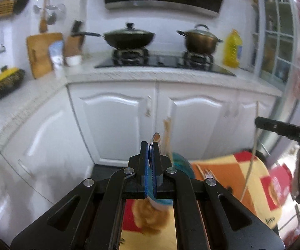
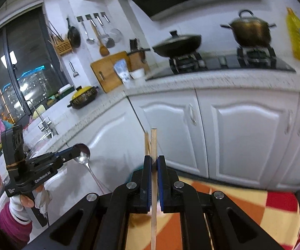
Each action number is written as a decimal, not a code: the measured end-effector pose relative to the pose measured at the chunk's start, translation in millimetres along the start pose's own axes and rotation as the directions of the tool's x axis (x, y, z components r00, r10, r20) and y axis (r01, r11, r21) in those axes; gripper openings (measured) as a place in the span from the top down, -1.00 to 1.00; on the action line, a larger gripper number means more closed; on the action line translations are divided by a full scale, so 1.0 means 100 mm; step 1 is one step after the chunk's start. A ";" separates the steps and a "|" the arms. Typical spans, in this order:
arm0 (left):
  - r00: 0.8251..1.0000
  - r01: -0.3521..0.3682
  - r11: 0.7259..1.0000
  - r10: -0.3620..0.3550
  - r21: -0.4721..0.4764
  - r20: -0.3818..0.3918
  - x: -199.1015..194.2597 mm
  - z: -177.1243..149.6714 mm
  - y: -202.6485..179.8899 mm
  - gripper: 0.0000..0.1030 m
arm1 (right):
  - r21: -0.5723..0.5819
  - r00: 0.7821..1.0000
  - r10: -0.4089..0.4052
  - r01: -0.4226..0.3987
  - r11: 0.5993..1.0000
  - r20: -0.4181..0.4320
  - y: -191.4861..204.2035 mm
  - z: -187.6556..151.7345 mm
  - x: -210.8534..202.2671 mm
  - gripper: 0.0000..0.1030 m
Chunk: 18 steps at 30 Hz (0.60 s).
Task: Organize utensils
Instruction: 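Carry the spoon to the floral cup with the left tool while the right tool carries its chopstick, then lower the spoon into the cup and open the left tool while the right tool releases its chopstick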
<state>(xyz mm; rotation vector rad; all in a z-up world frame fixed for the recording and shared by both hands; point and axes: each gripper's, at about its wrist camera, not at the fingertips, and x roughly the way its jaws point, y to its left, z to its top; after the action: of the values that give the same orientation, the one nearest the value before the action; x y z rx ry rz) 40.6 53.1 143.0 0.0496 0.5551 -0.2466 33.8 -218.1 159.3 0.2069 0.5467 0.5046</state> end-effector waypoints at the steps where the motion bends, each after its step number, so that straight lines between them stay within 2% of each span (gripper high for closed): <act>1: 1.000 -0.019 1.000 0.019 -0.001 0.011 0.03 0.05 0.04 0.98 | -0.011 1.000 -0.003 0.003 1.000 0.011 0.05 0.08 0.06 0.90; 6: 0.995 -0.094 0.996 0.094 0.008 0.017 0.27 0.16 0.16 0.98 | -0.040 0.999 -0.022 0.024 0.999 0.043 0.21 0.36 0.39 0.90; 10: 0.991 -0.137 0.989 0.136 0.056 0.007 0.50 0.13 0.13 0.98 | -0.043 0.998 -0.046 0.048 0.998 0.049 0.24 0.48 0.68 0.90; 12: 0.988 -0.153 0.985 0.153 0.085 0.004 0.62 0.09 0.07 0.98 | -0.062 0.996 -0.080 0.082 0.995 0.046 0.25 0.50 0.85 0.90; 18: 0.983 -0.179 0.970 0.184 0.164 -0.017 0.94 -0.03 -0.09 0.98 | -0.057 0.993 -0.116 0.117 0.991 0.021 0.13 0.38 1.25 0.90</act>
<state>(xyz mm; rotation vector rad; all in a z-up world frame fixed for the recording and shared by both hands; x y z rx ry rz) 114.1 24.0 90.6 0.2611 0.5575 -0.1121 141.1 -145.9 139.5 0.1231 0.5227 0.4038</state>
